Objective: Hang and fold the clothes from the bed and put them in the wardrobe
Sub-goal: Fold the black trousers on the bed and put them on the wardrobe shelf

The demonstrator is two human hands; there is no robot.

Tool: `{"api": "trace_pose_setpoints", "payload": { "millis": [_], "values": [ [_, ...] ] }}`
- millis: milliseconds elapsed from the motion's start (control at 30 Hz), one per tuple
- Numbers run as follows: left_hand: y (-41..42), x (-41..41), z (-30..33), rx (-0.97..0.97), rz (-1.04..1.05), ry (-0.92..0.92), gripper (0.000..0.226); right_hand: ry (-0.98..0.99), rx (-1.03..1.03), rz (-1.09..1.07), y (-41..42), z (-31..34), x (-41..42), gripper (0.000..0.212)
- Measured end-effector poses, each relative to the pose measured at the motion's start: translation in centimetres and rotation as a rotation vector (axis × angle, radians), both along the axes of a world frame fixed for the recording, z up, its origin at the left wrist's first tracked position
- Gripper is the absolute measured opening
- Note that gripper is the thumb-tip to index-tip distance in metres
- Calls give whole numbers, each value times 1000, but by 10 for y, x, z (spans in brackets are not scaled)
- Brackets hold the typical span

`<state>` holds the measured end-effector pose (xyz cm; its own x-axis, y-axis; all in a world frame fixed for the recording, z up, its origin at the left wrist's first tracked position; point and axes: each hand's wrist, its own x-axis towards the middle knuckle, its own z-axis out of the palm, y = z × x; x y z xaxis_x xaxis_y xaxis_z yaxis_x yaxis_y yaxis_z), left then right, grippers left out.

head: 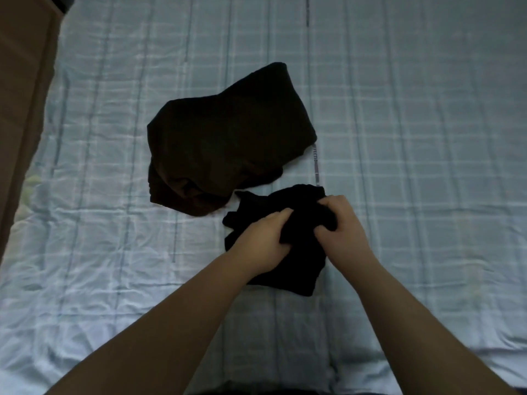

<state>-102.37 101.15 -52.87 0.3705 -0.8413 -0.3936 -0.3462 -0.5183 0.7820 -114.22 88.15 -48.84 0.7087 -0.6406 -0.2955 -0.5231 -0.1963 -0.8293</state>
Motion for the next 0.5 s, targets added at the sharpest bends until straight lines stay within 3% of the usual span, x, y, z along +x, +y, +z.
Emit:
{"api": "trace_pose_setpoints", "payload": {
  "millis": [100, 200, 367, 433, 500],
  "values": [
    [12, -18, -32, 173, -118, -71, 46, 276, -101, 159, 0, -52, -36, 33],
    [33, -33, -55, 285, -170, -58, 44, 542, -11, 182, 10, -87, -70, 42],
    [53, -26, -54, 182, 153, 186, 26, 884, 79, 137, 14, -108, -102, 56],
    [57, -23, -56, 195, 235, -7, 36, 938, 63, 72, 13, -108, -103, 50],
    [62, -19, -60, 317, 319, -208, 67, 873, 8, -38, 10, -106, -100, 32]
  ]
}}
